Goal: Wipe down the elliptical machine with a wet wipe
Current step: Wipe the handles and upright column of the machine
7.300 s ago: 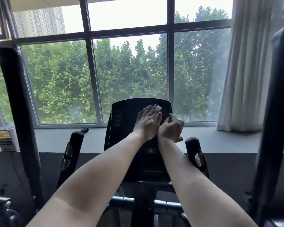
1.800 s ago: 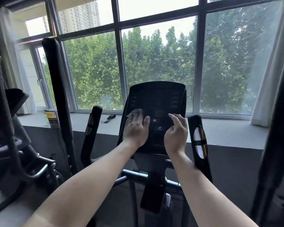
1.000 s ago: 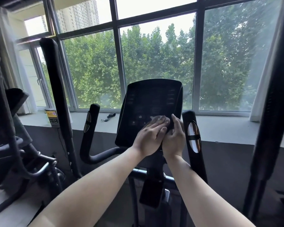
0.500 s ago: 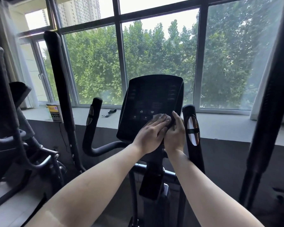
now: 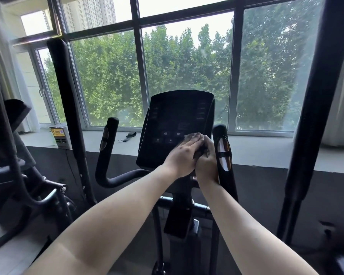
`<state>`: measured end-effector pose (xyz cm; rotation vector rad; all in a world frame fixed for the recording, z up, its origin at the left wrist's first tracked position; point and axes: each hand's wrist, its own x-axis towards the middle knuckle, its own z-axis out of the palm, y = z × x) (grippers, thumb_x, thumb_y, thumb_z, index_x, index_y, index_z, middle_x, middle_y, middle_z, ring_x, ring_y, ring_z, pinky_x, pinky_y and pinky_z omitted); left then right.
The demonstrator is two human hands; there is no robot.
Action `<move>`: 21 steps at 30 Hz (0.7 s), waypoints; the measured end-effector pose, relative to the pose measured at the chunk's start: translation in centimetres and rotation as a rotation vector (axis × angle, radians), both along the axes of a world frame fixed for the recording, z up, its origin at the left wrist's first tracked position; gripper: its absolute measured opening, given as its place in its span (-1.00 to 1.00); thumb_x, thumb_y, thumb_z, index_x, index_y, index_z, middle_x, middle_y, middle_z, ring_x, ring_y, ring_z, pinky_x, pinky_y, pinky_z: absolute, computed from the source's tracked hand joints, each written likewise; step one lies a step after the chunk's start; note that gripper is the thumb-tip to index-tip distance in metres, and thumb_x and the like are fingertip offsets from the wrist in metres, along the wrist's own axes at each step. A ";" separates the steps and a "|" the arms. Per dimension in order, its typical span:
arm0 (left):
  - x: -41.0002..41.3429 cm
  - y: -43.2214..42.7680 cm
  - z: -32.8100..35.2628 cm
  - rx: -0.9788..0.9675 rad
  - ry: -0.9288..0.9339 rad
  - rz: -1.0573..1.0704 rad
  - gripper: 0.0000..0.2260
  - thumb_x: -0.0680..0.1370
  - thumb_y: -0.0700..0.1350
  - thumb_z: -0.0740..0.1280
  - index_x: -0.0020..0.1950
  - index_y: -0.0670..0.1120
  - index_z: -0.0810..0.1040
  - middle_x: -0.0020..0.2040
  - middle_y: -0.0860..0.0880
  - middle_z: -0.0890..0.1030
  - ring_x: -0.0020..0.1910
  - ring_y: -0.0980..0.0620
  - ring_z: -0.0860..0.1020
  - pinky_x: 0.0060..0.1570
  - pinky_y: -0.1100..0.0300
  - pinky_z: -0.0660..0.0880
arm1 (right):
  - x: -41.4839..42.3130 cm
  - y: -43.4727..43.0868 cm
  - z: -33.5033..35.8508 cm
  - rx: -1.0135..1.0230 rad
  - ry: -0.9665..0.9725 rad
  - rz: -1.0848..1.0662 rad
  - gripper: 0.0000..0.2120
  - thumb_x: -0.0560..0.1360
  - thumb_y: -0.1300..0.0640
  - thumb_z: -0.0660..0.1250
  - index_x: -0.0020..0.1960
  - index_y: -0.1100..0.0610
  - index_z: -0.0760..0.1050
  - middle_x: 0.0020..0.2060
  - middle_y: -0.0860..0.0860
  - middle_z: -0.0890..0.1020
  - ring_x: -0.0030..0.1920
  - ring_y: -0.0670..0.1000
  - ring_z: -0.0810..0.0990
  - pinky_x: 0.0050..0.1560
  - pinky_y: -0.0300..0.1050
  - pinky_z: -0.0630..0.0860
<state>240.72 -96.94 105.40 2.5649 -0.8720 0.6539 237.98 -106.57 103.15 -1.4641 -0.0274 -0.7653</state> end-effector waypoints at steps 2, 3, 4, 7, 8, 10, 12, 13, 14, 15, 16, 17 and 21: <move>-0.5 0.3 -1.1 -0.058 -0.049 -0.022 -0.50 0.68 -0.16 0.23 0.62 -0.11 0.24 0.63 -0.04 0.21 0.63 0.07 0.08 0.60 0.11 0.06 | -0.6 0.2 -0.4 0.047 -0.015 -0.009 -0.57 0.60 0.51 0.12 0.40 0.29 0.49 0.26 0.13 0.62 0.22 -0.14 0.62 0.37 -0.27 0.45; -0.9 0.5 -1.8 -0.085 -0.089 -0.034 -0.51 0.67 -0.19 0.26 0.60 -0.13 0.30 0.60 -0.07 0.28 0.62 0.06 0.16 0.59 0.11 0.12 | -1.3 0.5 -0.4 0.068 -0.007 0.012 -0.58 0.60 0.50 0.13 0.39 0.28 0.50 0.20 0.06 0.64 0.16 -0.17 0.62 0.31 -0.35 0.45; -1.1 0.9 -2.4 -0.103 -0.135 -0.051 -0.53 0.65 -0.21 0.29 0.57 -0.15 0.36 0.57 -0.08 0.36 0.59 0.04 0.24 0.58 0.11 0.17 | -2.0 0.6 -0.6 0.058 -0.003 0.030 -0.58 0.60 0.49 0.13 0.38 0.26 0.51 0.15 -0.05 0.62 0.15 -0.17 0.60 0.28 -0.41 0.43; -2.0 1.8 -3.3 -0.122 -0.231 -0.091 -0.63 0.61 -0.23 0.36 0.43 -0.16 0.54 0.42 -0.10 0.55 0.47 0.00 0.44 0.51 0.10 0.32 | -3.8 1.0 -1.7 -0.094 0.020 0.000 -0.50 0.57 0.48 0.11 0.43 0.20 0.49 0.23 -0.09 0.59 0.32 -0.06 0.53 0.40 -0.27 0.41; -2.2 2.0 -3.2 -0.123 -0.228 -0.095 -0.67 0.61 -0.23 0.37 0.38 -0.15 0.59 0.37 -0.09 0.59 0.43 0.00 0.48 0.48 0.08 0.36 | -4.2 1.1 -2.0 -0.133 0.027 -0.010 -0.49 0.57 0.47 0.11 0.44 0.18 0.49 0.31 -0.02 0.58 0.37 -0.04 0.51 0.45 -0.16 0.40; -2.7 2.0 -2.6 -0.151 -0.212 -0.090 -0.77 0.60 -0.26 0.37 0.24 -0.16 0.67 0.27 -0.07 0.66 0.35 0.00 0.55 0.39 0.03 0.45 | -5.4 1.2 -2.0 -0.175 0.033 0.014 -0.48 0.58 0.44 0.11 0.44 0.11 0.50 0.34 0.00 0.58 0.38 -0.07 0.51 0.45 -0.08 0.42; -3.6 1.6 -2.0 -0.246 -0.198 -0.100 -0.83 0.59 -0.30 0.35 0.10 -0.18 0.70 0.16 -0.06 0.70 0.27 0.04 0.59 0.30 0.04 0.51 | -6.8 0.9 -2.2 -0.233 -0.006 0.050 -0.45 0.55 0.46 0.10 0.39 0.05 0.54 0.24 -0.04 0.63 0.27 -0.13 0.57 0.36 -0.10 0.49; -4.3 1.3 -1.7 -0.323 -0.194 -0.105 -0.83 0.59 -0.30 0.34 0.09 -0.18 0.71 0.14 -0.05 0.70 0.23 0.09 0.61 0.29 0.10 0.51 | -7.7 0.6 -2.3 -0.283 -0.038 0.046 -0.44 0.53 0.48 0.10 0.37 0.05 0.55 0.18 -0.05 0.65 0.20 -0.16 0.59 0.30 -0.11 0.53; -5.1 1.0 -1.5 -0.423 -0.184 -0.099 -0.83 0.59 -0.29 0.35 0.10 -0.17 0.71 0.13 -0.04 0.71 0.20 0.16 0.61 0.28 0.20 0.51 | -8.5 0.1 -2.6 -0.323 -0.055 0.040 -0.43 0.52 0.49 0.12 0.38 0.06 0.55 0.13 -0.05 0.65 0.14 -0.18 0.60 0.25 -0.14 0.55; -6.1 0.7 -1.3 -0.541 -0.154 -0.079 -0.82 0.61 -0.27 0.34 0.13 -0.15 0.71 0.13 -0.01 0.71 0.17 0.23 0.60 0.25 0.30 0.50 | -9.3 -0.3 -3.0 -0.363 -0.076 0.019 -0.42 0.51 0.51 0.17 0.40 0.08 0.53 0.09 -0.05 0.65 0.08 -0.21 0.60 0.18 -0.20 0.56; -7.1 0.3 -1.3 -0.664 -0.096 -0.062 -0.82 0.62 -0.24 0.34 0.16 -0.13 0.70 0.12 0.02 0.71 0.15 0.24 0.61 0.22 0.34 0.49 | -10.1 -0.9 -3.4 -0.412 -0.118 -0.018 -0.41 0.48 0.53 0.22 0.41 0.10 0.53 0.04 -0.04 0.63 0.03 -0.24 0.59 0.12 -0.30 0.55; -8.0 -0.1 -1.5 -0.783 -0.007 -0.073 -0.82 0.64 -0.22 0.34 0.17 -0.10 0.70 0.10 0.05 0.72 0.13 0.22 0.63 0.19 0.32 0.52 | -10.8 -1.5 -3.9 -0.467 -0.174 -0.076 -0.42 0.46 0.55 0.26 0.39 0.14 0.53 0.00 -0.04 0.61 -0.01 -0.25 0.57 0.07 -0.41 0.50; -11.0 -3.0 -2.7 -1.115 0.324 -0.226 -0.86 0.61 -0.23 0.41 0.15 -0.12 0.69 0.03 -0.02 0.73 0.02 0.09 0.68 0.05 0.24 0.56 | -12.1 -4.7 -4.9 -0.410 -0.201 -0.348 -0.62 0.54 0.43 0.35 0.29 0.14 0.57 0.03 -0.03 0.56 0.01 -0.32 0.49 0.02 -0.51 0.39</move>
